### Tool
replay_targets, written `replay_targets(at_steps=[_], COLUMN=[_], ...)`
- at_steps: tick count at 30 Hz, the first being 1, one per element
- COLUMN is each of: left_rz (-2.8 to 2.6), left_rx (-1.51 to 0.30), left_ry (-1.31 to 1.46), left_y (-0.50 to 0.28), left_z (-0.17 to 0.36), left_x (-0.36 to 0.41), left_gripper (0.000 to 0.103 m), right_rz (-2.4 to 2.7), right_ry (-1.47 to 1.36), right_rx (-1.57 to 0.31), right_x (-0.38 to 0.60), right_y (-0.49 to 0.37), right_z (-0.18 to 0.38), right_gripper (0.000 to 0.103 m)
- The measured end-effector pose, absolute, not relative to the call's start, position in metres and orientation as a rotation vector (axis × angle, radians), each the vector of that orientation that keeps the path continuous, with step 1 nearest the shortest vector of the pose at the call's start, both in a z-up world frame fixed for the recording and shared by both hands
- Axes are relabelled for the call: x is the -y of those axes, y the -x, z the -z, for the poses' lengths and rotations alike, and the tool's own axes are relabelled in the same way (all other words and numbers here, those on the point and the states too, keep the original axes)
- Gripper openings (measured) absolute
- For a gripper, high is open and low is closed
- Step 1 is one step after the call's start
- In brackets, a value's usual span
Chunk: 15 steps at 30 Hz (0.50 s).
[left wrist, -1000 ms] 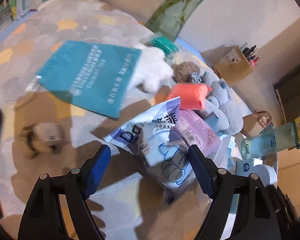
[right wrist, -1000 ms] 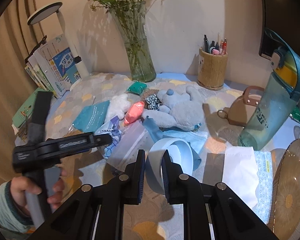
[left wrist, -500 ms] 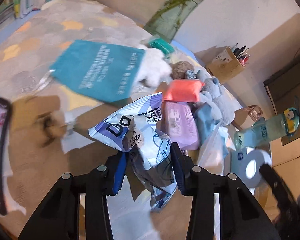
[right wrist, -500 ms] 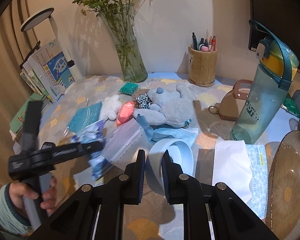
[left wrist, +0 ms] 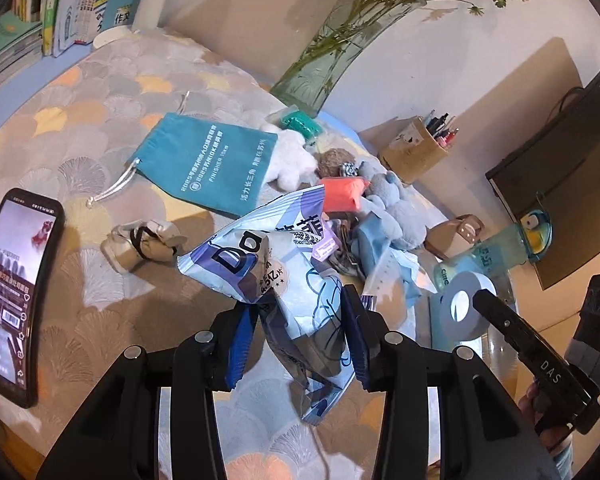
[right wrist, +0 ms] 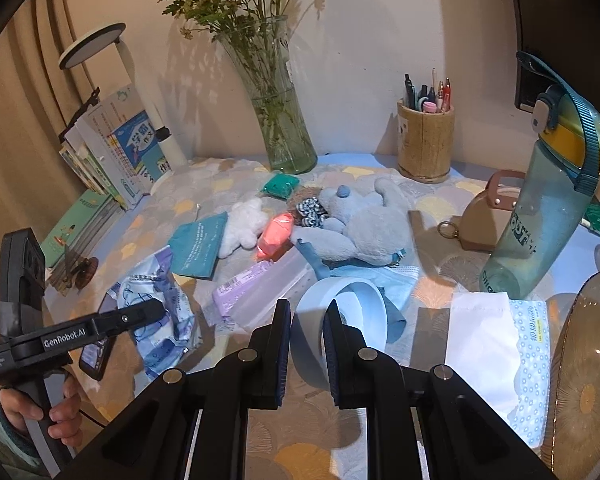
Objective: Organize soft objects
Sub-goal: 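Carry the snack bag onto the glass plate with the left tool while the right carries the tape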
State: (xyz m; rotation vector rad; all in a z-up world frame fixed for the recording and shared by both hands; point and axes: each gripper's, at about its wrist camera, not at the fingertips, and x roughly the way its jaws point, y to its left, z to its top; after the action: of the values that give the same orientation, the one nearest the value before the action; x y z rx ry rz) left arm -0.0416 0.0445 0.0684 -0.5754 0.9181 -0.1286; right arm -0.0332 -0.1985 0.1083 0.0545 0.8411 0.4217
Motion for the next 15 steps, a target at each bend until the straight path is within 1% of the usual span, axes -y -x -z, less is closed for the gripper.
replay_targets(at_steps=[15], left_rz=[0.155], left_rx=[-0.914], left_ry=[0.591], left_y=[0.043], left_z=[-0.069], left_x=[-0.043], left_gripper=[0.039], right_rz=[-0.409], right_ry=[-0.068], right_rx=[-0.845], right_x=[0.210], right_y=[0.038], right_z=[-0.108], right_gripper=[0.015])
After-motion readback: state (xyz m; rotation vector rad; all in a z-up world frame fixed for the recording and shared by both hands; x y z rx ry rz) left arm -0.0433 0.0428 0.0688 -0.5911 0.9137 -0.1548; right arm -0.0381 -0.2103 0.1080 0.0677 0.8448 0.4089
